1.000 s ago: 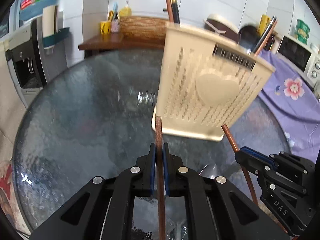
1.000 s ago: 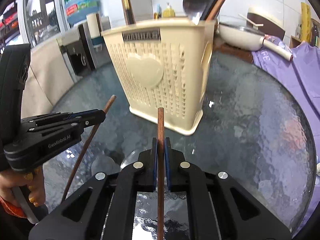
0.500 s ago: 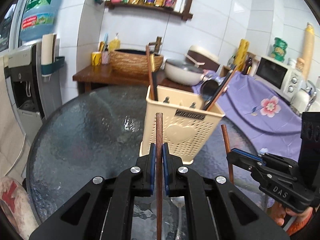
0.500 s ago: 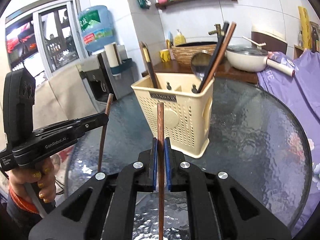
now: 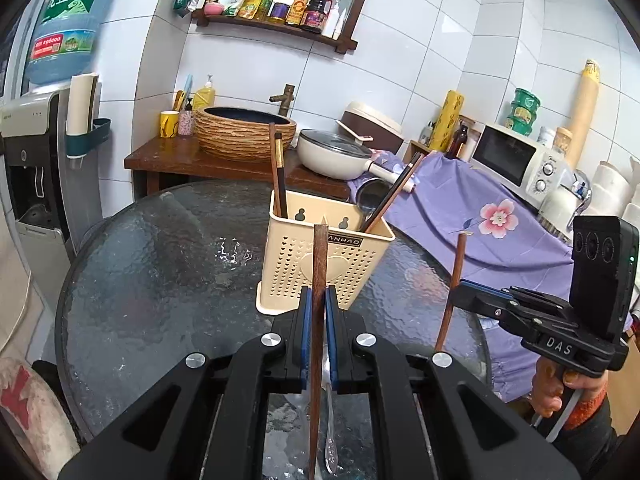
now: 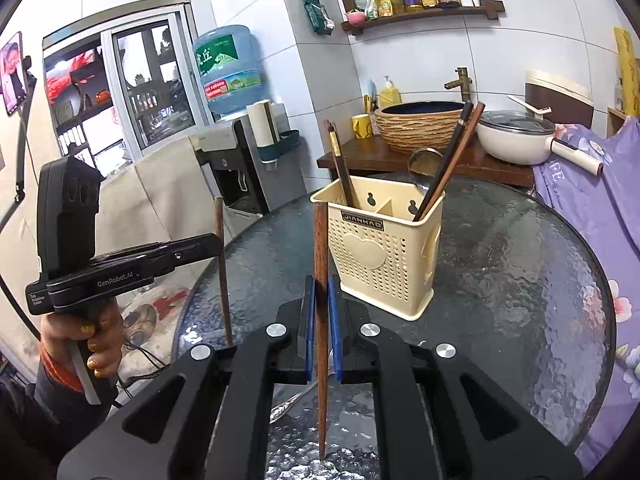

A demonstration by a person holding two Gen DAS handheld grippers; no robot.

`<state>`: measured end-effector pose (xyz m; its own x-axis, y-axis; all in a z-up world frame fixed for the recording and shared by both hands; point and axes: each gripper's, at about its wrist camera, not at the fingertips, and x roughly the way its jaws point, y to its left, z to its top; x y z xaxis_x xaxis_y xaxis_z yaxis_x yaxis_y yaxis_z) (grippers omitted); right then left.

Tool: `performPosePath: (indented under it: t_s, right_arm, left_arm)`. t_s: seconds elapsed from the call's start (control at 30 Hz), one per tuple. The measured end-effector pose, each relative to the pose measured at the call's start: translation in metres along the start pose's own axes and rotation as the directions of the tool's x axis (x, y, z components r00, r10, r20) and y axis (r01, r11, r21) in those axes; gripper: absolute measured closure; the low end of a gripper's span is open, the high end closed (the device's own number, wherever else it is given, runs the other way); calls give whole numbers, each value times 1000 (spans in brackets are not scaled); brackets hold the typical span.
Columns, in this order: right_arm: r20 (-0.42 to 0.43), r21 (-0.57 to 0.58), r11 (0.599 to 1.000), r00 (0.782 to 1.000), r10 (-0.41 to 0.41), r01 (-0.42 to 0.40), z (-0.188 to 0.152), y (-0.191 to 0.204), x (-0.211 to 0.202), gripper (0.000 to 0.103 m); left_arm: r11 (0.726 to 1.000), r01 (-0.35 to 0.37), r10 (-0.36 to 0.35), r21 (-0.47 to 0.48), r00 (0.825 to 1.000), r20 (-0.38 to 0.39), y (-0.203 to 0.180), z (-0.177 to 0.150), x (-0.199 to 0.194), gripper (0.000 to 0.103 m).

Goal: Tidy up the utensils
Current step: 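Lift the chopstick with the right tool while the left tool carries its chopstick toward the holder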

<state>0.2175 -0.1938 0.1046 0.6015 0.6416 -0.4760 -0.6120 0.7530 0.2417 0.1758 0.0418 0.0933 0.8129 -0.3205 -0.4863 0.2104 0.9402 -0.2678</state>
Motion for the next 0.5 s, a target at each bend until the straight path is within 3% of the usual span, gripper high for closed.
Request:
performPosePath:
  t_s: [0.5]
  right_arm:
    - [10,-44,999,1000,4,-4,11,12,-7,96]
  left_arm:
    - [999,5,-7,54,999,47,-8,16,-24,96]
